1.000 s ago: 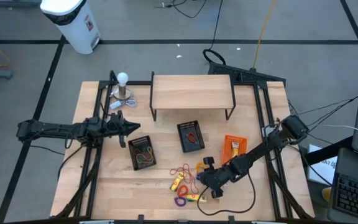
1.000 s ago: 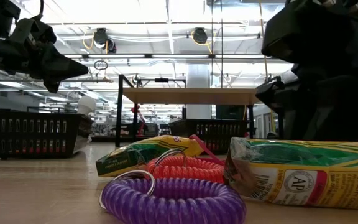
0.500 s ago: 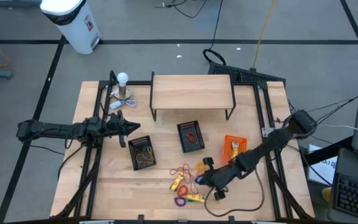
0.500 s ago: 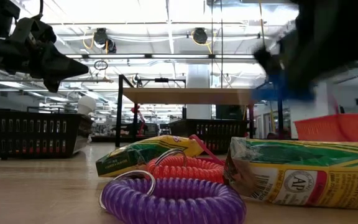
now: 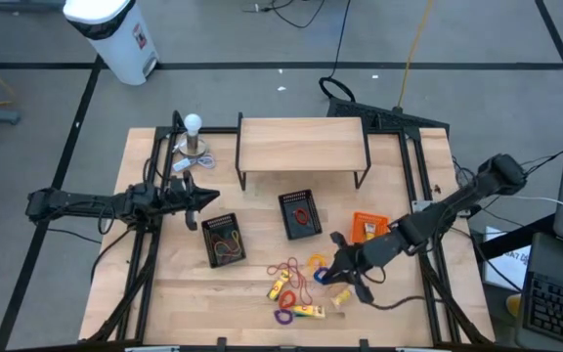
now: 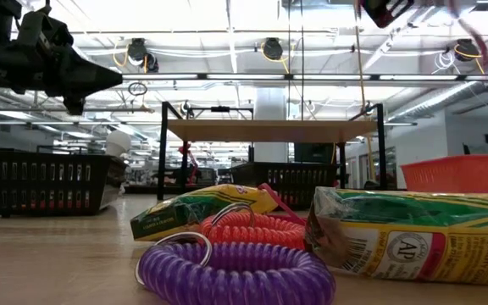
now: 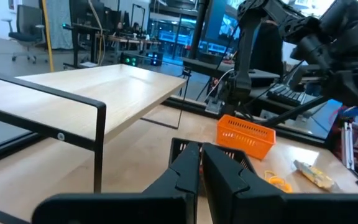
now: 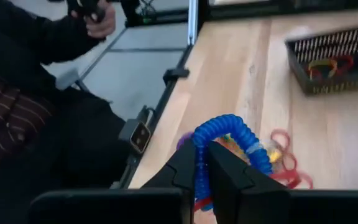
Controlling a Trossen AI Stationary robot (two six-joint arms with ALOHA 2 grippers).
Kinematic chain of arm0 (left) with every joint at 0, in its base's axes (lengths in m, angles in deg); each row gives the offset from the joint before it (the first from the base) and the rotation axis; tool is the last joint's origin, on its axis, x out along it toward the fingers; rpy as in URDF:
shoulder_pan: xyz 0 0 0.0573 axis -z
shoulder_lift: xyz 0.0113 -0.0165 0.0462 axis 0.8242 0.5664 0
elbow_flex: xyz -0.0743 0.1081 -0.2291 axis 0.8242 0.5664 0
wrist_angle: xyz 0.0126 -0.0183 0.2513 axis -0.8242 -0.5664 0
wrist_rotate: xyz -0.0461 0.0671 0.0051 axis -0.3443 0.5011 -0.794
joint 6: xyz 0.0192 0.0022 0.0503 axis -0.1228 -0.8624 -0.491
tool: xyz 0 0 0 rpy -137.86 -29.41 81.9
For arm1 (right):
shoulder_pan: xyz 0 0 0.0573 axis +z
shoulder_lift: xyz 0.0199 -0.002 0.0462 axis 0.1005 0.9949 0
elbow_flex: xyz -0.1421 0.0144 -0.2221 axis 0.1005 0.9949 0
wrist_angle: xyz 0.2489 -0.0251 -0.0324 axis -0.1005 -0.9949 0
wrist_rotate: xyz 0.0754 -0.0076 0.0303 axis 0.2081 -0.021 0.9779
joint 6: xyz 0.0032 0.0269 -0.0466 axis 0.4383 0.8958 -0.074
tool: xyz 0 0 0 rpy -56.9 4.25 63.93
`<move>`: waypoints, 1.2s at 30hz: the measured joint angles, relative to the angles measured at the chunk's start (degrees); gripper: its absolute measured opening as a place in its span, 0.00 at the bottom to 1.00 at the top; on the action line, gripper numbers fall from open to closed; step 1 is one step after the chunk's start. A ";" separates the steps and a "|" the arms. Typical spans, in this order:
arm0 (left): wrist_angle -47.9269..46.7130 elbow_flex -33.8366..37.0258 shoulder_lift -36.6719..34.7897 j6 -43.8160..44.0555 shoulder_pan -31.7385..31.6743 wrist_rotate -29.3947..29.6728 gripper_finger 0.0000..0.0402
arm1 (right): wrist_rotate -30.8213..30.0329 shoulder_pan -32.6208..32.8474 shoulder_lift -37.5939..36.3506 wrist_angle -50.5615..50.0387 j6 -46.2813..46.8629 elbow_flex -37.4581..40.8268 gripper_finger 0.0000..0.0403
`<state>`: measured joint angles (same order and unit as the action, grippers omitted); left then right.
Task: Pick & Place Office Desk Supplies
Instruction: Put the blue spring rubberband into the right black bin
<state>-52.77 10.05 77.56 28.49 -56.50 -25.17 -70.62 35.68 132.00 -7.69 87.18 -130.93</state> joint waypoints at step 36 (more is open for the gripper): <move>2.74 0.00 0.00 -0.87 -0.04 -0.33 0.05 | 1.17 -1.65 1.03 40.51 11.29 29.92 0.05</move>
<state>-50.03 10.05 77.56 27.62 -56.54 -25.50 -69.45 34.03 133.03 32.82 98.47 -101.00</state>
